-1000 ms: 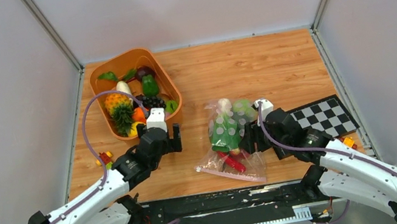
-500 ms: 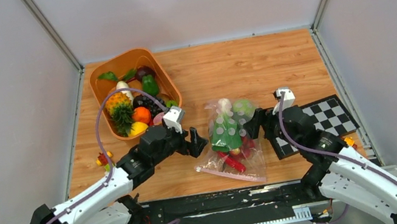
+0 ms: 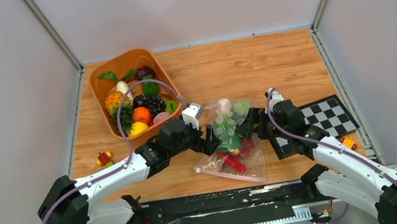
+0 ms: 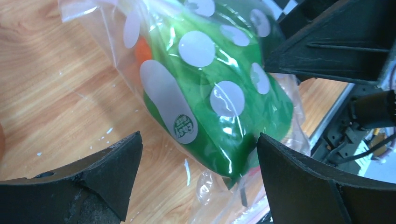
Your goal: Place the food in the zip-top bag and seal the zipper
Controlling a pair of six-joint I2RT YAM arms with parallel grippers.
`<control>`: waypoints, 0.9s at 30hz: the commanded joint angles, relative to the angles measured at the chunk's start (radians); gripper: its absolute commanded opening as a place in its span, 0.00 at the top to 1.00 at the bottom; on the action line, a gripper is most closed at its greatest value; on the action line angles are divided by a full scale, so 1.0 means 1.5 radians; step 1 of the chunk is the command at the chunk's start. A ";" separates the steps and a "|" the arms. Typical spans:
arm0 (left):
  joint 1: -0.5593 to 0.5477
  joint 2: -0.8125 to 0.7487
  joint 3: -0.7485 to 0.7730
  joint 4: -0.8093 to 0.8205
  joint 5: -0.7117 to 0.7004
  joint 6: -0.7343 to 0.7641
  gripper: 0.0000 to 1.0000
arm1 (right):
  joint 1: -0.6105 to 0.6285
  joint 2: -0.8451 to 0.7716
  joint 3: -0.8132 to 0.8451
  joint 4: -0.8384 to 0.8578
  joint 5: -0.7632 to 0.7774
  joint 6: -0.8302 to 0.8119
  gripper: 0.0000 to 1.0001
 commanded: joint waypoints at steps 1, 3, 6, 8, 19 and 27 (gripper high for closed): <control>-0.003 0.015 -0.015 0.021 -0.056 -0.025 0.03 | -0.005 0.039 0.002 0.079 -0.069 0.009 0.12; -0.003 0.017 -0.018 0.001 -0.088 -0.033 0.04 | -0.006 0.063 0.007 0.094 -0.081 0.004 0.12; -0.004 0.014 -0.030 -0.012 -0.114 -0.038 0.04 | -0.009 0.113 0.030 0.110 -0.099 -0.012 0.13; -0.004 0.006 -0.042 -0.005 -0.123 -0.045 0.04 | -0.011 0.159 0.065 0.123 -0.130 -0.031 0.13; -0.004 -0.052 -0.043 -0.021 -0.133 -0.016 0.02 | -0.020 0.304 0.242 0.038 -0.172 -0.118 0.15; -0.004 -0.122 0.021 -0.080 -0.127 0.046 0.00 | -0.025 0.140 0.228 -0.080 0.032 -0.187 0.03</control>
